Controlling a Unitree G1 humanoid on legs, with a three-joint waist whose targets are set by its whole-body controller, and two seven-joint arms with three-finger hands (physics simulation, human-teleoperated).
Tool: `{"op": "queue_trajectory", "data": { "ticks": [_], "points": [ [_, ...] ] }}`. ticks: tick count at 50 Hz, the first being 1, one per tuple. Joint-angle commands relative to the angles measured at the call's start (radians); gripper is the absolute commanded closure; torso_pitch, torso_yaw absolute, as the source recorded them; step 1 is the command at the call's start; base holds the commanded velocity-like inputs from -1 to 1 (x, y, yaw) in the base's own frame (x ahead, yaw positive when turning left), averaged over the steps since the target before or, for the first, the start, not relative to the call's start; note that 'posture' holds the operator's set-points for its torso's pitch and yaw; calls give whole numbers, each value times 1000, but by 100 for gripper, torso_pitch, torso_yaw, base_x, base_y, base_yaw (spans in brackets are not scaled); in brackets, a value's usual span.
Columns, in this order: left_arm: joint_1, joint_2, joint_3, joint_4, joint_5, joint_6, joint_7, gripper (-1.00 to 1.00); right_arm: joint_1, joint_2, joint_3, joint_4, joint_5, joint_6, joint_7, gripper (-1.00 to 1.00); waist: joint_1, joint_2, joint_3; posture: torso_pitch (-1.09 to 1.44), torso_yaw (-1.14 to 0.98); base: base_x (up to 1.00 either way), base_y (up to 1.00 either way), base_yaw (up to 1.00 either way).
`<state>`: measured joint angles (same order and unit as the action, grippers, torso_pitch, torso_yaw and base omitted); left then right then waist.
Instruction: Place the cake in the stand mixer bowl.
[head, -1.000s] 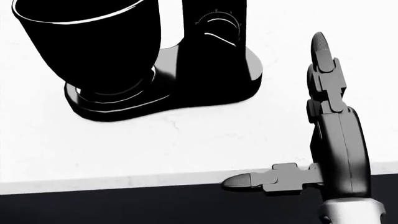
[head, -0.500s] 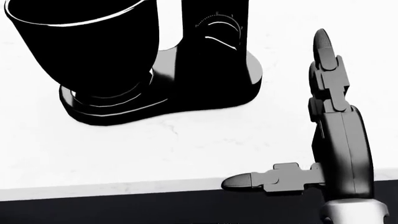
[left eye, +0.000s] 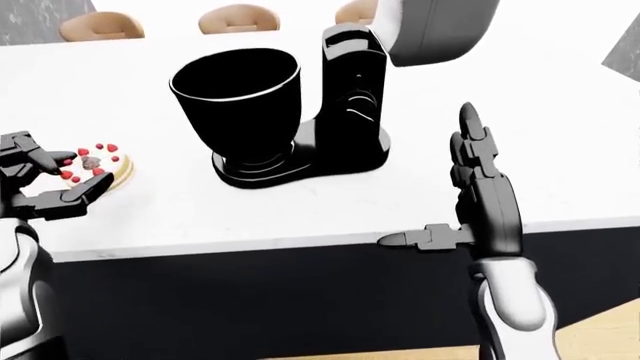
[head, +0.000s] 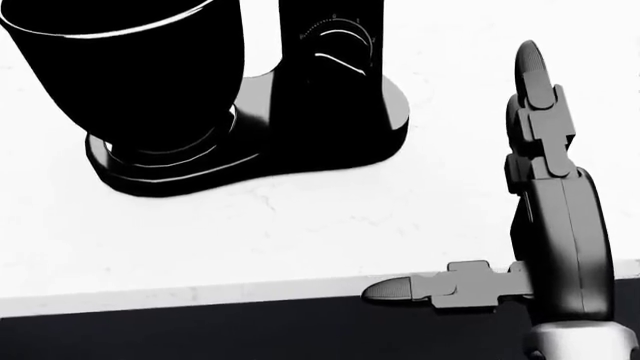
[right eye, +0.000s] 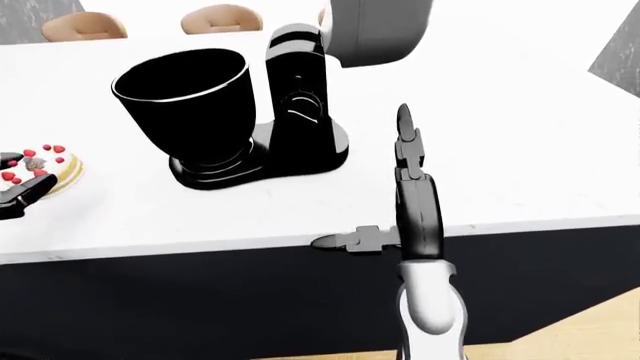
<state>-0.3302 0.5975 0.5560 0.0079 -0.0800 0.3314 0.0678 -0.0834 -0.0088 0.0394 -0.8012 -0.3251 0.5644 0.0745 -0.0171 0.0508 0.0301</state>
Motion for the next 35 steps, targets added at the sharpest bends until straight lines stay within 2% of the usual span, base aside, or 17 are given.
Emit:
{"op": "queue_trajectory", "data": {
  "ticks": [1,8,21,35],
  "points": [
    [-42,37,16,-38,-4,-16,8,100,-17,-1,3,-35,-3,-27,-4,-100,0,8,-19,0,0,0,0,0],
    [-147,99,-27,-4,3,3,20,100,-18,-2,-1,-43,-2,-21,-1,-100,4,5,-20,0,0,0,0,0],
    [-206,127,-46,4,-8,14,50,100,-16,0,4,-45,-4,-23,-3,-100,6,4,-20,0,0,0,0,0],
    [-351,176,-97,-10,-43,92,72,100,-14,-2,1,-54,-3,-21,1,-100,8,-3,-20,0,0,0,0,0]
  ]
}}
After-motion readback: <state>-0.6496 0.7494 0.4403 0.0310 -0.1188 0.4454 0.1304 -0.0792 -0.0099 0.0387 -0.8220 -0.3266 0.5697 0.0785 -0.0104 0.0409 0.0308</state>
